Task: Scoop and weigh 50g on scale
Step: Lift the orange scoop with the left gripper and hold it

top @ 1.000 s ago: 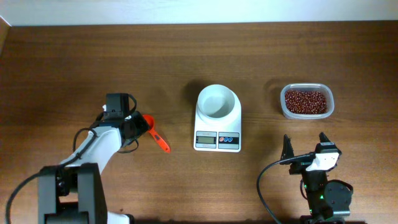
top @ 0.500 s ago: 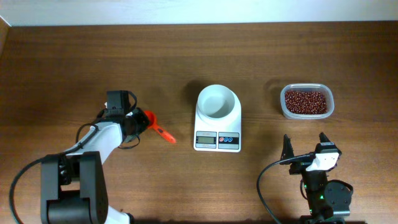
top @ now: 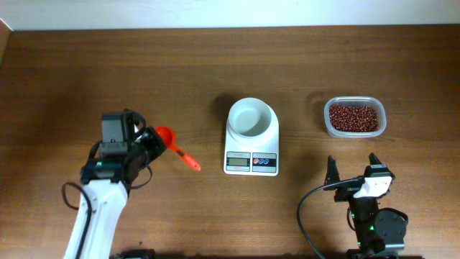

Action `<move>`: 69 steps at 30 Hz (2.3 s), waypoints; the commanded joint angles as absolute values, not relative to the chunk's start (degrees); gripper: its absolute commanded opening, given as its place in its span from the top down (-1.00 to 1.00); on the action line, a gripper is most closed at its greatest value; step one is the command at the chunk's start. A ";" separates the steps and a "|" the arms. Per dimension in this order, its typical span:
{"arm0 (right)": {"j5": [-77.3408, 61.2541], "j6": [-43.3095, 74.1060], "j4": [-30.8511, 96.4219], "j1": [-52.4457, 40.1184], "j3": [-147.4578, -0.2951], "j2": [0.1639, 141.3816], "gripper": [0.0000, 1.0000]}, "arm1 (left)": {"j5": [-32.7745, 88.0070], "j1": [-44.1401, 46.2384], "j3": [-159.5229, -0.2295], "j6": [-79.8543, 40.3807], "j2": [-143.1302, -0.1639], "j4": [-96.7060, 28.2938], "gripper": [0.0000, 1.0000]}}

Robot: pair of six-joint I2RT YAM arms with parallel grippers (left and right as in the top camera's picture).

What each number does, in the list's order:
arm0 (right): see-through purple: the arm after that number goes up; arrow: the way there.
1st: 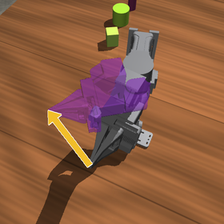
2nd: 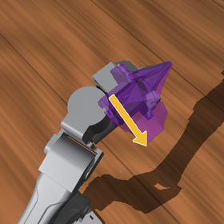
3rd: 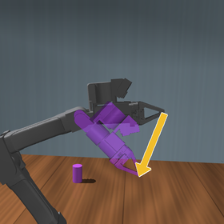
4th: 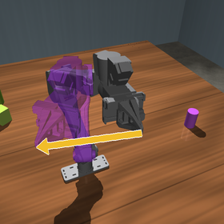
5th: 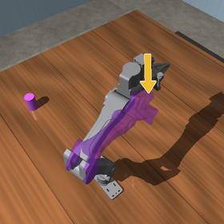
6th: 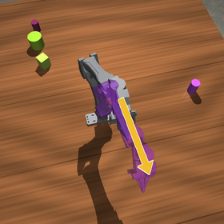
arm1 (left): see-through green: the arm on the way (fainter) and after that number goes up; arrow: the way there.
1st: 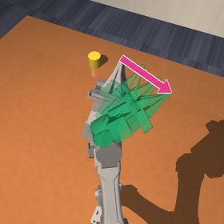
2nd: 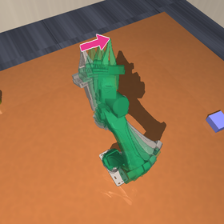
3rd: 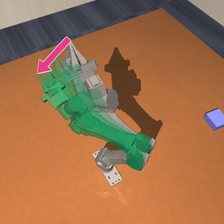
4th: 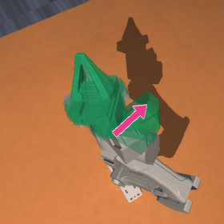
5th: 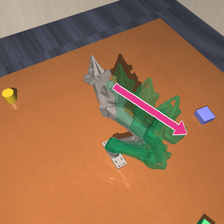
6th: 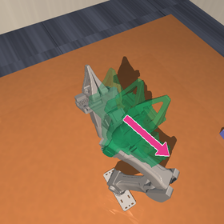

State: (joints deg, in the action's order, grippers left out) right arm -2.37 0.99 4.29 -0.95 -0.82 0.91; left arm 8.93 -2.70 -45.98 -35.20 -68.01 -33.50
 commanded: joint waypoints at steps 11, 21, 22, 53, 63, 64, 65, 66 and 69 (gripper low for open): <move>-1.87 0.64 4.40 -1.21 -0.32 0.51 -0.98 | 8.56 -2.83 -45.87 -35.14 -56.75 -39.81 1.00; -1.87 0.62 4.43 -1.21 -0.32 0.51 -0.98 | 4.62 -2.83 -45.87 -44.34 -56.75 -44.56 1.00; -1.87 0.64 4.40 -1.21 -0.32 0.51 -0.98 | 4.62 -2.83 -45.87 -44.31 -56.75 -44.69 1.00; -1.87 0.64 4.40 -1.21 -0.32 0.54 -0.98 | 0.95 -2.83 -45.87 -44.29 -56.75 -46.00 1.00; -1.87 0.62 4.40 -1.21 -0.32 0.51 -0.98 | 0.32 -2.83 -45.87 -44.36 -56.58 -46.17 1.00; -1.87 0.62 4.40 -1.21 -0.32 0.51 -0.98 | 0.71 -2.83 -45.89 -44.38 -56.29 -46.17 1.00; -1.87 0.64 4.43 -1.21 -0.32 0.51 -0.98 | 1.48 -2.83 -46.02 -44.99 -55.79 -46.19 1.00; -1.87 0.64 4.40 -1.21 -0.32 0.51 -0.97 | 2.09 -2.83 -46.28 -45.67 -55.09 -46.19 1.00; -1.87 0.64 4.40 -1.21 -0.32 0.51 -0.98 | 2.35 -2.83 -47.53 -45.87 -52.99 -46.19 1.00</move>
